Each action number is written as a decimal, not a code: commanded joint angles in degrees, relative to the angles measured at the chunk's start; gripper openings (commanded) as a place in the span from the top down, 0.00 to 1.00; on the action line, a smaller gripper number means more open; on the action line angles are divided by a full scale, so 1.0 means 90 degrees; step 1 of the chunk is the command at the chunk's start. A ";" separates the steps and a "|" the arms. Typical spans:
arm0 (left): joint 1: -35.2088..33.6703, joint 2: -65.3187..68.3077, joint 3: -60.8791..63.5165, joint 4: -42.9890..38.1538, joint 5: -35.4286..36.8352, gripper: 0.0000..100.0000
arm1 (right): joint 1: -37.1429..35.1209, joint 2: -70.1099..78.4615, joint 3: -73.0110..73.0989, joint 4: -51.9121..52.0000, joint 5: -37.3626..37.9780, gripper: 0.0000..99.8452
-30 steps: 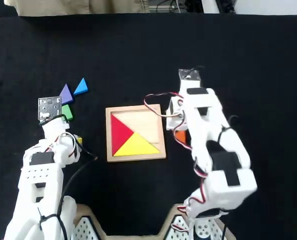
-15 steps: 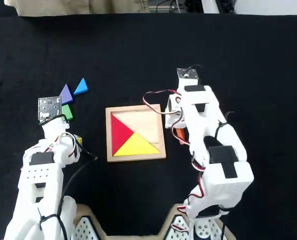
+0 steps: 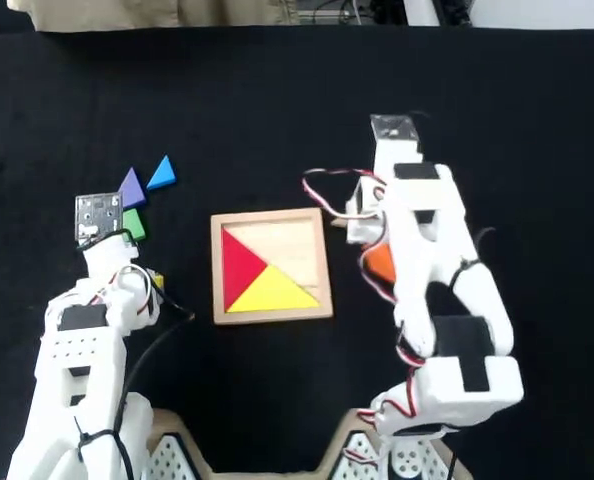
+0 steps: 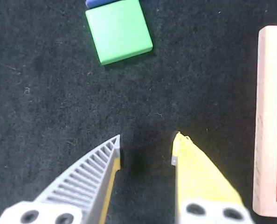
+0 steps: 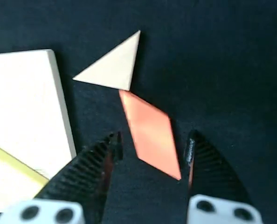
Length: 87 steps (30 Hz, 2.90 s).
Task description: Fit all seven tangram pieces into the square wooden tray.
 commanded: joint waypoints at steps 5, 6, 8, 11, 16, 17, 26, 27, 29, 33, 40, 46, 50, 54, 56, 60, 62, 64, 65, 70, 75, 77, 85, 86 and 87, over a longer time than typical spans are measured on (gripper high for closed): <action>0.0063 -0.0127 -0.0015 -0.0068 0.0000 0.81 | -0.0440 -0.0327 0.0005 -0.0215 0.0039 0.77; 0.0063 -0.0127 -0.0015 -0.0068 0.0000 0.81 | -0.0371 -0.0298 0.0044 -0.0274 0.0039 0.77; 0.0063 -0.0127 -0.0015 -0.0059 0.0000 0.81 | -0.0234 -0.0161 0.0103 -0.0342 0.0049 0.77; 0.0063 -0.0127 -0.0015 -0.0059 0.0000 0.81 | -0.0029 0.0142 0.0103 -0.0352 0.0059 0.77; 0.0063 -0.0127 -0.0015 -0.0059 0.0000 0.81 | 0.0020 0.0620 -0.0005 -0.0352 0.0068 0.77; 0.0063 -0.0127 -0.0015 -0.0059 0.0000 0.81 | 0.0010 0.0708 -0.0054 -0.0352 0.0068 0.77; 0.0063 -0.0127 -0.0015 -0.0059 0.0000 0.81 | 0.0020 0.1255 -0.0347 -0.0352 0.0078 0.84; 0.0063 -0.0127 -0.0015 -0.0059 0.0000 0.81 | 0.0020 0.1294 -0.0396 -0.0352 0.0078 0.86; 0.0063 -0.0127 -0.0015 -0.0059 0.0000 0.81 | 0.0020 0.1343 -0.0464 -0.0352 0.0078 0.89; 0.0063 -0.0127 -0.0015 -0.0059 0.0000 0.81 | 0.0020 0.1343 -0.0513 -0.0352 0.0254 0.96; 0.0063 -0.0127 -0.0015 -0.0059 0.0000 0.81 | -0.0498 0.0562 -0.0513 0.0098 0.0322 0.99; 0.0054 -0.0127 -0.0015 -0.0059 0.0010 0.81 | -0.1416 -0.0435 -0.0493 0.0371 0.0274 0.98; 0.0044 -0.0127 -0.0015 -0.0059 0.0010 0.81 | -0.1680 -0.0259 -0.0523 0.0156 -0.0010 0.98; 0.0054 -0.0127 -0.0015 -0.0059 0.0010 0.81 | -0.1690 0.0122 -0.0523 0.0059 -0.0215 0.98; 0.0063 -0.0127 -0.0015 -0.0059 0.0010 0.81 | -0.1690 0.0259 -0.0523 0.0059 -0.0225 0.98; 0.0063 -0.0127 -0.0015 -0.0068 0.0010 0.81 | -0.1778 0.0405 -0.0523 -0.0107 -0.0586 0.98; 0.0063 -0.0127 -0.0015 -0.0068 0.0010 0.81 | -0.1944 0.0454 -0.0484 -0.0166 -0.0664 0.96; 0.0063 -0.0127 -0.0015 -0.0068 0.0020 0.81 | -0.2139 0.0532 -0.0484 -0.0166 -0.0703 0.92; 0.0054 -0.0127 -0.0015 -0.0068 0.0020 0.81 | -0.2217 0.0571 -0.0484 -0.0166 -0.0830 0.91; 0.0034 -0.0127 -0.0015 -0.0059 0.0029 0.81 | -0.2178 0.0806 -0.0513 -0.0186 -0.1182 0.90; 0.0044 -0.0127 -0.0015 -0.0078 0.0039 0.81 | -0.2168 0.0991 -0.0444 -0.0274 -0.1162 0.90; 0.0054 -0.0127 -0.0015 -0.0088 0.0039 0.81 | -0.2168 0.1011 -0.0444 -0.0254 -0.1162 0.90; 0.0054 -0.0127 -0.0015 -0.0098 0.0039 0.81 | -0.2178 0.0728 -0.0444 -0.0068 -0.1143 0.77; 0.0054 -0.0127 -0.0015 -0.0098 0.0039 0.81 | -0.2178 0.0669 -0.0435 -0.0059 -0.1143 0.77; 0.0054 -0.0127 -0.0015 -0.0098 0.0039 0.81 | -0.2188 0.0620 -0.0435 -0.0039 -0.1143 0.77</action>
